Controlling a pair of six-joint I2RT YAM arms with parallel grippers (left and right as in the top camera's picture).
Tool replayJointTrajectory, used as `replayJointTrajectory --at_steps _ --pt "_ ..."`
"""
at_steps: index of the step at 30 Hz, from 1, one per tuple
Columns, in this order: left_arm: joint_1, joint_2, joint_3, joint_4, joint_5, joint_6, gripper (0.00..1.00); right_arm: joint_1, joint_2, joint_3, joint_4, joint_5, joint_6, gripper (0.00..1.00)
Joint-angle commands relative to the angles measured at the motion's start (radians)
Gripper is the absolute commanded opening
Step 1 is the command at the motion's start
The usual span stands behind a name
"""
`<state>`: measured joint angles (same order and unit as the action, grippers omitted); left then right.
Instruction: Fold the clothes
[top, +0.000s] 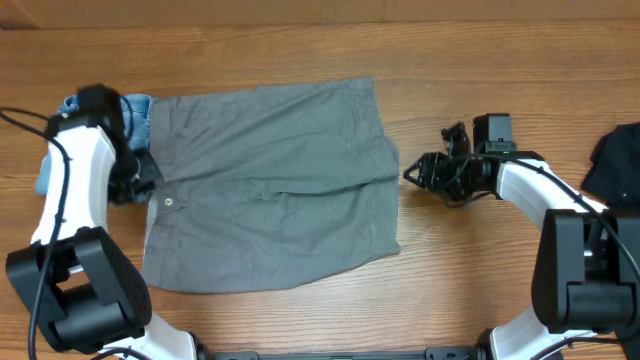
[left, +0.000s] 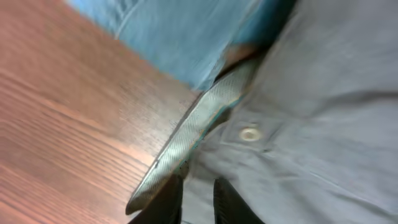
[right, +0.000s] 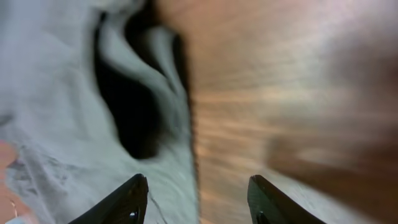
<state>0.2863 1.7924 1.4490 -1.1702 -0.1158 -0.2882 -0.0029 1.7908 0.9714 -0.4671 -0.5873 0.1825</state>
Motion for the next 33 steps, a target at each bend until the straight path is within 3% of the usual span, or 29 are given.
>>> replayJointTrajectory --at_steps 1,7,19,21,23,26,27,28,33 --pt "0.005 0.005 0.11 -0.026 0.141 0.054 0.25 0.03 -0.012 -0.005 0.031 -0.058 -0.007 0.56" --pt "-0.011 0.005 0.193 -0.059 0.319 0.103 0.29 0.047 -0.012 -0.005 0.005 -0.007 0.027 0.53" --pt "-0.033 0.005 0.193 -0.058 0.328 0.109 0.31 0.116 -0.003 -0.005 0.097 -0.027 0.027 0.46" --pt "-0.038 0.005 0.193 -0.06 0.333 0.109 0.31 0.13 0.002 -0.005 0.109 0.02 0.035 0.36" --pt "-0.045 0.005 0.193 -0.062 0.339 0.11 0.31 0.13 0.003 -0.003 0.138 0.036 0.035 0.33" --pt "-0.065 0.005 0.193 -0.062 0.36 0.138 0.31 0.092 -0.002 0.019 0.14 0.017 0.034 0.39" --pt "-0.073 0.005 0.193 -0.062 0.365 0.145 0.31 0.072 -0.005 0.028 0.134 -0.009 0.034 0.54" --pt "-0.085 0.005 0.193 -0.061 0.37 0.16 0.32 0.051 -0.01 0.037 0.117 -0.039 0.034 0.57" --pt "-0.139 0.005 0.193 -0.064 0.371 0.181 0.35 -0.059 -0.034 0.053 -0.092 -0.143 0.034 0.59"
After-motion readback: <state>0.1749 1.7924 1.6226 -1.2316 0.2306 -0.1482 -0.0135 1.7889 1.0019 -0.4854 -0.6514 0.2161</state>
